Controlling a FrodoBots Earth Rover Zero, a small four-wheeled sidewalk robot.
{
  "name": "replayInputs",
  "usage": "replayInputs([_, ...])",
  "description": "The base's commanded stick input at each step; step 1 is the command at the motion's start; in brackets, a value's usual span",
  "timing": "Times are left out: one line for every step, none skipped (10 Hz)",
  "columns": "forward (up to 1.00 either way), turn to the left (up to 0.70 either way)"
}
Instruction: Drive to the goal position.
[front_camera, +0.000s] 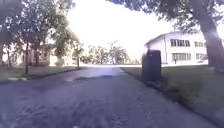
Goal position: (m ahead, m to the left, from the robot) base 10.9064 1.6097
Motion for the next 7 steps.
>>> replayInputs([0.50,0.00])
replayInputs([0.50,0.00])
replayInputs([0.50,0.00])
replayInputs([0.50,0.00])
replayInputs([0.50,0.00])
replayInputs([0.50,0.00])
replayInputs([0.50,0.00])
